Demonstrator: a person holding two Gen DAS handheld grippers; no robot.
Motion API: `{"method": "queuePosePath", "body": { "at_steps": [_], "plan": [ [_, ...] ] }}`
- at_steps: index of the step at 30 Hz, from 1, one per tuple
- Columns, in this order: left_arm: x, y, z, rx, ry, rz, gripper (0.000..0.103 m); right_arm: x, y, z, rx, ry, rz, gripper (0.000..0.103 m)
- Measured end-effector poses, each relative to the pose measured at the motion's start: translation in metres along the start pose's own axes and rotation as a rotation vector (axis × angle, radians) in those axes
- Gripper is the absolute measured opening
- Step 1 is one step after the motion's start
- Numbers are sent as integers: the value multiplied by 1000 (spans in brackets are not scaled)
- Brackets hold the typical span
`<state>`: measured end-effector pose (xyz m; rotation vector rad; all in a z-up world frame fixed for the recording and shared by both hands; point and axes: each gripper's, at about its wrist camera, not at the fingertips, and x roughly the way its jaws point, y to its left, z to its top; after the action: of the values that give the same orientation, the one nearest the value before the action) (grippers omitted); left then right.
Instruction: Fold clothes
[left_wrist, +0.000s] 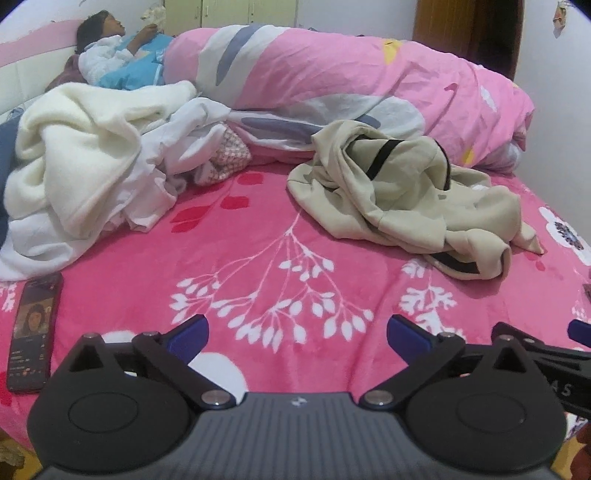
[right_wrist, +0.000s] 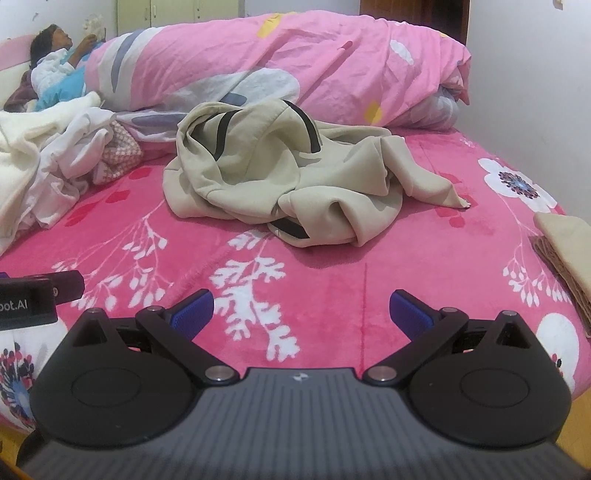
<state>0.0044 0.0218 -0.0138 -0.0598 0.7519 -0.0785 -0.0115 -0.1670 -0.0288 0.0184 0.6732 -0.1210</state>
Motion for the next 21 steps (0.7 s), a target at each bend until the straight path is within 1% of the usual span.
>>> {"method": "queuePosePath", "body": {
  "at_steps": [1,2,6,13,17,21],
  "plan": [
    [0,0,0,2,1,-10,103,0,0,0,1,1,0,102],
    [0,0,-1,-2,1,-3,103,0,0,0,2,3,1,102],
    [0,-1,-2,5,-13,40,103,0,1,0,4,4,0,102],
    [0,-1,1,-5,-32,42,103,2,3,1,3,6,0,102],
    [1,-1,1,14,-48,75,103,2,3,3,1,6,2,102],
    [2,0,2,17,-55,73,103,3,4,4,2,6,9,102]
  ]
}}
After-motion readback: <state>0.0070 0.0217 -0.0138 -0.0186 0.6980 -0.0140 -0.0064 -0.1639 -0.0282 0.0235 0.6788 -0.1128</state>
